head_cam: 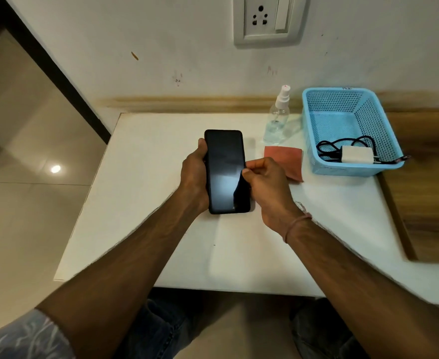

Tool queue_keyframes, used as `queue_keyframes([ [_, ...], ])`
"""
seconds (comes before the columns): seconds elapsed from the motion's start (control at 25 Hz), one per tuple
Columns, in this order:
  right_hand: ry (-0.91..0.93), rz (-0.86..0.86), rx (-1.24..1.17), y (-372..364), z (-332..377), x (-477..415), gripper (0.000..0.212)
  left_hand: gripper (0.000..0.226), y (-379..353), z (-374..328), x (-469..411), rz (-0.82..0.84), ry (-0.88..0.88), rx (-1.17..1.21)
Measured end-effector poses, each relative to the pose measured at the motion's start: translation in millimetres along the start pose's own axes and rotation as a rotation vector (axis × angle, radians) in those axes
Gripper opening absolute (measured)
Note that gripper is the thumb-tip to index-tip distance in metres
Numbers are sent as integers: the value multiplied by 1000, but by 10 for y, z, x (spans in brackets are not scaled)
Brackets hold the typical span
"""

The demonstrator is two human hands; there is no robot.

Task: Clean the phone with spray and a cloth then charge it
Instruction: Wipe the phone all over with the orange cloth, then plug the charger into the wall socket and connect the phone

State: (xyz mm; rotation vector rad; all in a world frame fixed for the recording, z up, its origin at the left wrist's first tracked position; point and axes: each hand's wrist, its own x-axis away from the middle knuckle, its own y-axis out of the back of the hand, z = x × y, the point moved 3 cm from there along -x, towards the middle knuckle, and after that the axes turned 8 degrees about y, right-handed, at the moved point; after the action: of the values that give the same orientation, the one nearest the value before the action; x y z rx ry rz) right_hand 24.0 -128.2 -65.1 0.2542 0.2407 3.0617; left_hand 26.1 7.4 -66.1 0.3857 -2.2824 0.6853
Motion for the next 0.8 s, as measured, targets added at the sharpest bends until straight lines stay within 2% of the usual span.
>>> queue_keyframes([
  [0.24,118,-13,190,70,-30,-42,8,23,62,-33,-115,-200,-162,12],
  [0.36,159,-27,242,82,-37,-33,8,15,118,-94,-140,-341,-345,-185],
  [0.44,169,-32,263,86,-45,-36,8,15,129,-131,-115,-444,-444,-388],
  [0.56,180,-31,310,92,-69,-64,12,29,134,-153,-121,-480,-543,-598],
  [0.8,209,-26,397,68,-90,-51,19,40,164,-161,-170,-546,-543,-747],
])
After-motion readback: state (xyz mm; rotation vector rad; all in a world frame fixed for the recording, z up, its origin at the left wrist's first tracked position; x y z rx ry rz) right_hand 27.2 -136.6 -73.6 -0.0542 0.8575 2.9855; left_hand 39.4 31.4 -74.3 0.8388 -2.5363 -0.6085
